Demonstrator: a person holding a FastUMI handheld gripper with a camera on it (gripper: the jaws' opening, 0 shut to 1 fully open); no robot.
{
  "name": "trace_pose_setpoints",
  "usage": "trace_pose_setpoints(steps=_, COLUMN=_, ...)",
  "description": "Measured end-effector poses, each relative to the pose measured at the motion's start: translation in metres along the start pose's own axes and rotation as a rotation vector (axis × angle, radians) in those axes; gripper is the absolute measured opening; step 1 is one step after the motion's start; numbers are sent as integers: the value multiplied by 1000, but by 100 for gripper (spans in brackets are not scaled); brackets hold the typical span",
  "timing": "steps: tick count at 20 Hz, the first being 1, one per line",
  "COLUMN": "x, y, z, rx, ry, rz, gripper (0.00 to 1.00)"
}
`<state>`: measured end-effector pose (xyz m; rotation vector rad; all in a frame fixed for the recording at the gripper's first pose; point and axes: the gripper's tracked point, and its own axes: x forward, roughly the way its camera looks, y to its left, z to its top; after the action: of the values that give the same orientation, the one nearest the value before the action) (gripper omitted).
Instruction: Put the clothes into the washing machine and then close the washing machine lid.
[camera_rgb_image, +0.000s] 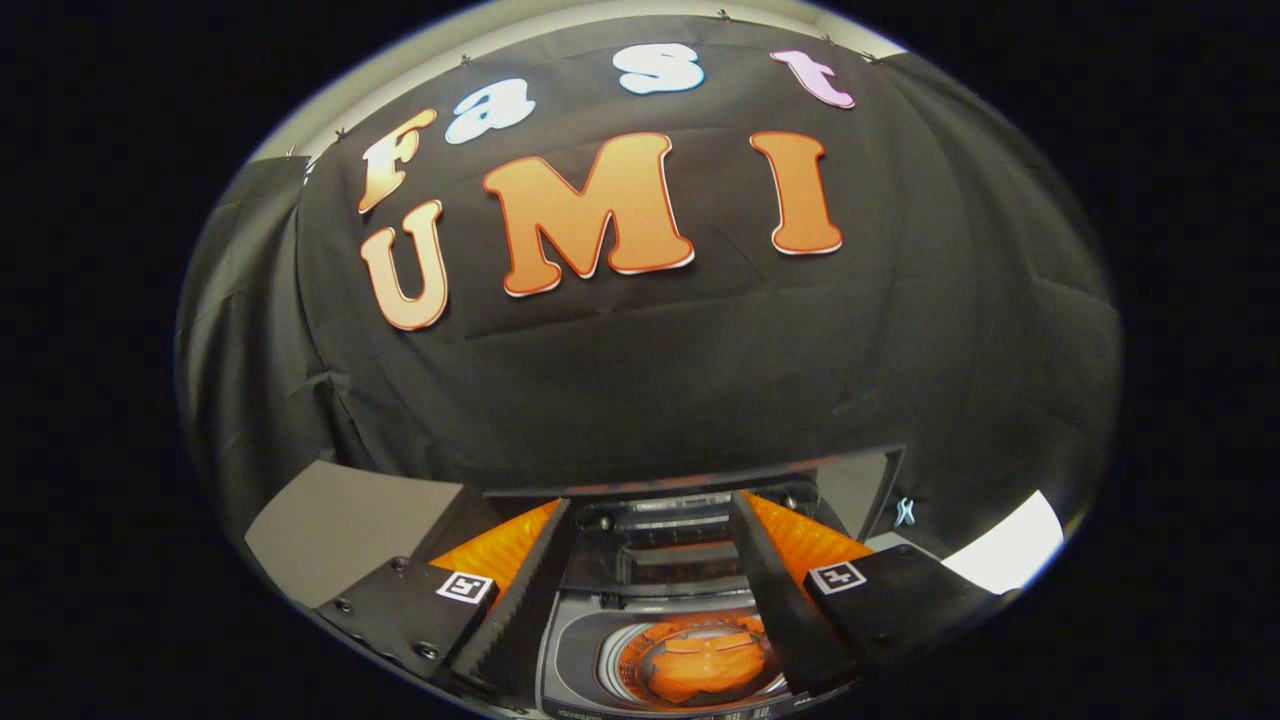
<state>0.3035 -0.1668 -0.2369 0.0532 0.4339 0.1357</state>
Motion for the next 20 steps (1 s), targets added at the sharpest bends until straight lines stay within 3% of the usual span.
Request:
trace_pose_setpoints(steps=6, x=32, y=-2, z=31, rx=-30, ry=-31, rz=-1, gripper=99)
trace_pose_setpoints(steps=13, x=103, y=-39, z=7, rx=-8, ry=70, rz=-67, gripper=99)
trace_pose_setpoints(steps=15, x=111, y=-44, z=-13, rx=-7, ry=132, rz=-74, gripper=99)
trace_pose_setpoints(steps=18, x=102, y=-45, z=-16, rx=-87, ry=100, rz=-93, gripper=99)
trace_pose_setpoints(steps=20, x=95, y=-44, z=-17, rx=-71, ry=70, rz=-93, gripper=99)
